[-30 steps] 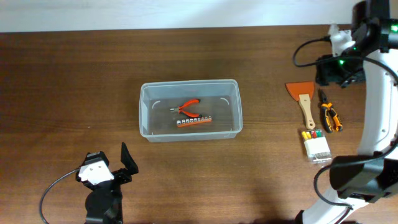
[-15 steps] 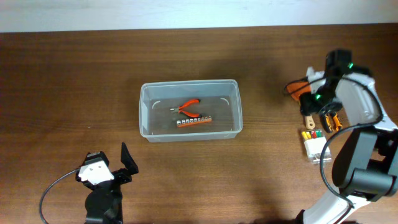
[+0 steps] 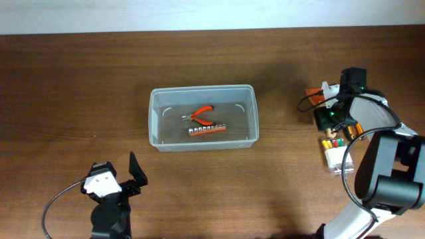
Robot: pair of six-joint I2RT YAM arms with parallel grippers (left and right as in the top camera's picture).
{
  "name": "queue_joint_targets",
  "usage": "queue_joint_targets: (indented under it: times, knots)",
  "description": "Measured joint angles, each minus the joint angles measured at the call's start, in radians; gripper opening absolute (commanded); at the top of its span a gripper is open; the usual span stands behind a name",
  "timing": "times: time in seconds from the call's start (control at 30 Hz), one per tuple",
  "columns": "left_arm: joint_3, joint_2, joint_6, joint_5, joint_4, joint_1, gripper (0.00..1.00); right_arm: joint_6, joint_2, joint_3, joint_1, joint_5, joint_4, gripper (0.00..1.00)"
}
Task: Pack container
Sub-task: 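Release the cutters and move the right gripper to the scraper, then grasp the wooden-handled orange scraper by its handle, right gripper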
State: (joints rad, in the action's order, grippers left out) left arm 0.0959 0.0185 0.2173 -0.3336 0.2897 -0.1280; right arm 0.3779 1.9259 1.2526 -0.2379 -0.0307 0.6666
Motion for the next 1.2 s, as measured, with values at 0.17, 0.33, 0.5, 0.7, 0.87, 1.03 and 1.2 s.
queue_joint_targets:
  times: [0.17, 0.33, 0.5, 0.7, 0.87, 1.03, 1.2]
  knots:
    - [0.0, 0.0, 0.0, 0.0, 0.0, 0.0, 0.99, -0.018, 0.003, 0.0, 0.0, -0.008, -0.022, 0.63]
    - [0.0, 0.0, 0.0, 0.0, 0.0, 0.0, 0.99, -0.035, 0.041, 0.0, 0.0, -0.011, -0.021, 0.63]
    - [0.0, 0.0, 0.0, 0.0, 0.0, 0.0, 0.99, -0.041, 0.043, 0.002, 0.0, -0.011, -0.025, 0.4]
    - [0.0, 0.0, 0.0, 0.0, 0.0, 0.0, 0.99, -0.044, 0.048, 0.012, 0.001, -0.013, -0.005, 0.04]
    - [0.0, 0.0, 0.0, 0.0, 0.0, 0.0, 0.99, -0.042, 0.064, 0.053, 0.001, -0.014, 0.059, 0.04]
    - [0.0, 0.0, 0.0, 0.0, 0.0, 0.0, 0.99, -0.041, 0.09, 0.159, 0.001, -0.001, 0.175, 0.04]
    - [0.0, 0.0, 0.0, 0.0, 0.0, 0.0, 0.99, -0.041, 0.101, 0.397, 0.001, 0.084, 0.309, 0.04]
